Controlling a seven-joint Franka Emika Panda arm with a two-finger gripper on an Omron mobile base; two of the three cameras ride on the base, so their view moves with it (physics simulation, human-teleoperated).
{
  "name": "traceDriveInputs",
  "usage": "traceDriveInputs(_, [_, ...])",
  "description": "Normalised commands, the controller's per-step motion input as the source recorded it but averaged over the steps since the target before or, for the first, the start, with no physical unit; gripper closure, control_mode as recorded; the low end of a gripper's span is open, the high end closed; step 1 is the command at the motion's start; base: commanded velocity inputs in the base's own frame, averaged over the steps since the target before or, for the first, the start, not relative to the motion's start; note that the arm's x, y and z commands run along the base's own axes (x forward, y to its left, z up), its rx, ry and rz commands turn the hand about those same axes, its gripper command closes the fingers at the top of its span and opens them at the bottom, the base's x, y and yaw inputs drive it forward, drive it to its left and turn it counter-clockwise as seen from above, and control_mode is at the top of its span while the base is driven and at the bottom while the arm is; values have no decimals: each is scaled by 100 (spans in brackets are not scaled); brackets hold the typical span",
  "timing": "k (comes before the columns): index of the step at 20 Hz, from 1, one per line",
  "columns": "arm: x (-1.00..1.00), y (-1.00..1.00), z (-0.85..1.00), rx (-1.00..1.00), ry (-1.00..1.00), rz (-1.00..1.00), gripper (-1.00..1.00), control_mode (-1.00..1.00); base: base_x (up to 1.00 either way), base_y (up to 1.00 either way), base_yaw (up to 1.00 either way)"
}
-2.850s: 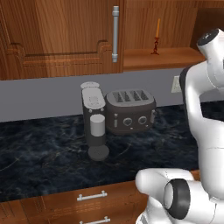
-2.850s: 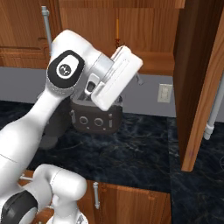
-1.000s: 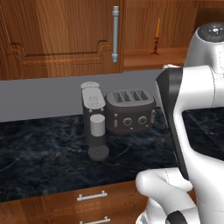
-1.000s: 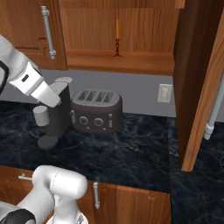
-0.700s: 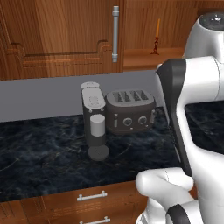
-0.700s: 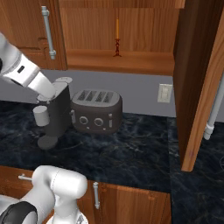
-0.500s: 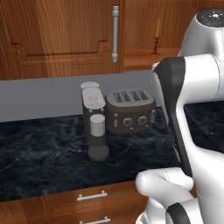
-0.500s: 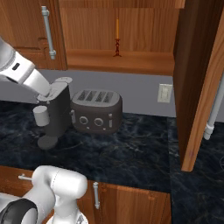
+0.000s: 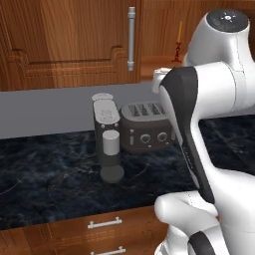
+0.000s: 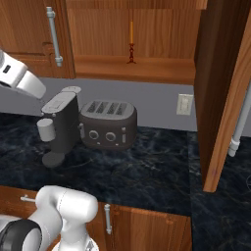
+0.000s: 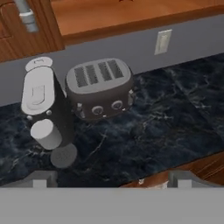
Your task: Get the candle and the wine from the cabinet and move them to the dining counter.
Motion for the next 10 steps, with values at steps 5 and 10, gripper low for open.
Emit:
traceDriveInputs(5, [29, 29, 8, 0, -30, 21, -100, -100, 0, 0, 0])
traceDriveInputs(10, [23, 9, 16, 0, -36, 26, -100, -100, 0, 0, 0])
